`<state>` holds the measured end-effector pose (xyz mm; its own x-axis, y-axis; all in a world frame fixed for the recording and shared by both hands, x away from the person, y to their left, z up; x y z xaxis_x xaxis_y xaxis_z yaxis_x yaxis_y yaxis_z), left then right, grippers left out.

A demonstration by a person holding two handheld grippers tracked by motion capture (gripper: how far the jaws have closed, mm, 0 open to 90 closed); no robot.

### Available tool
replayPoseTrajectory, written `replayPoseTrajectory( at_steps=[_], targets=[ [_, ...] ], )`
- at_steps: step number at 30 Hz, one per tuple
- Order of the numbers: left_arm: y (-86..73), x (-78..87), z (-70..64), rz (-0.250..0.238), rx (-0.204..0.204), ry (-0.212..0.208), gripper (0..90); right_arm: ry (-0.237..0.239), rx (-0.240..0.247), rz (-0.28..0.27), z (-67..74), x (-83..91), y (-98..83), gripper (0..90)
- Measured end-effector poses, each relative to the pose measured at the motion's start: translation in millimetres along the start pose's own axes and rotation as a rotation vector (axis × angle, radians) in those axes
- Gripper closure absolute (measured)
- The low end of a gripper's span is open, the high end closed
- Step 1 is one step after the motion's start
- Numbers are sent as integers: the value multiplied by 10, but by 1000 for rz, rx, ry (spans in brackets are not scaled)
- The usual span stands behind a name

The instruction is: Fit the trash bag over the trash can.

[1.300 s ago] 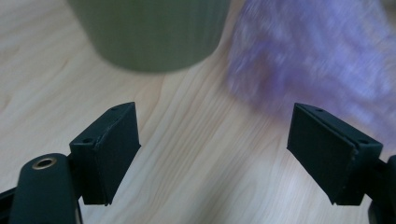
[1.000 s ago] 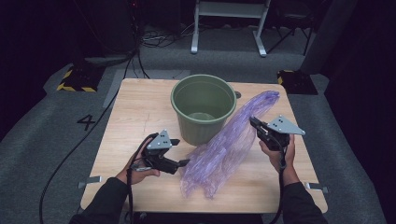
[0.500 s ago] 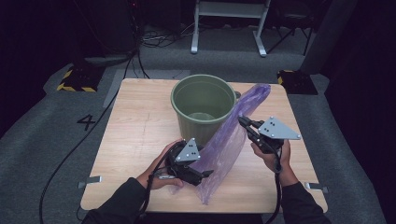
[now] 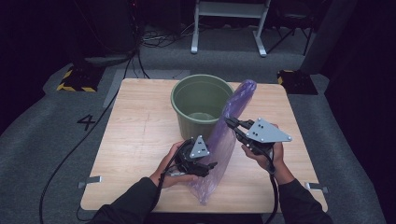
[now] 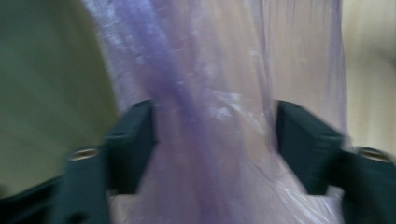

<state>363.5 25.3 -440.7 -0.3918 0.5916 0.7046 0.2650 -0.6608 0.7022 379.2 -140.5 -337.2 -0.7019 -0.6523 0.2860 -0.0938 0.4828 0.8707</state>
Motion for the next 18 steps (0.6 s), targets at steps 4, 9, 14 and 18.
replayPoseTrajectory(
  at_steps=[4, 9, 14, 18],
  targets=[
    [-29, 11, 28, -21, -21, -6, 621, 23, 32, -29, 64, 11, 91, 868],
    [-40, 87, 47, -64, -46, 3, 807, 61, 83, -61, 151, 14, 245, 869],
    [-90, 169, 32, -87, -90, 1, 867, 95, 88, -49, 146, -79, 326, 864],
    [-138, 236, 58, -93, -103, 14, 877, 126, 70, -45, 84, -186, 342, 865]
  ],
)
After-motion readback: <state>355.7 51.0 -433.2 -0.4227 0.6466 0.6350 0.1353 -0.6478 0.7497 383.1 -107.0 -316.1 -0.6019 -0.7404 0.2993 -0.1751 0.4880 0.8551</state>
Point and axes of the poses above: each handheld gripper's, and its own axes: x roughly backward along the jaws, y roughly out of its top, z roughly to its left, the point moved 4 cm from there along -x, roughly forward along the jaws, and after that the axes turned 7 degrees about z, right-handed, at the moved point
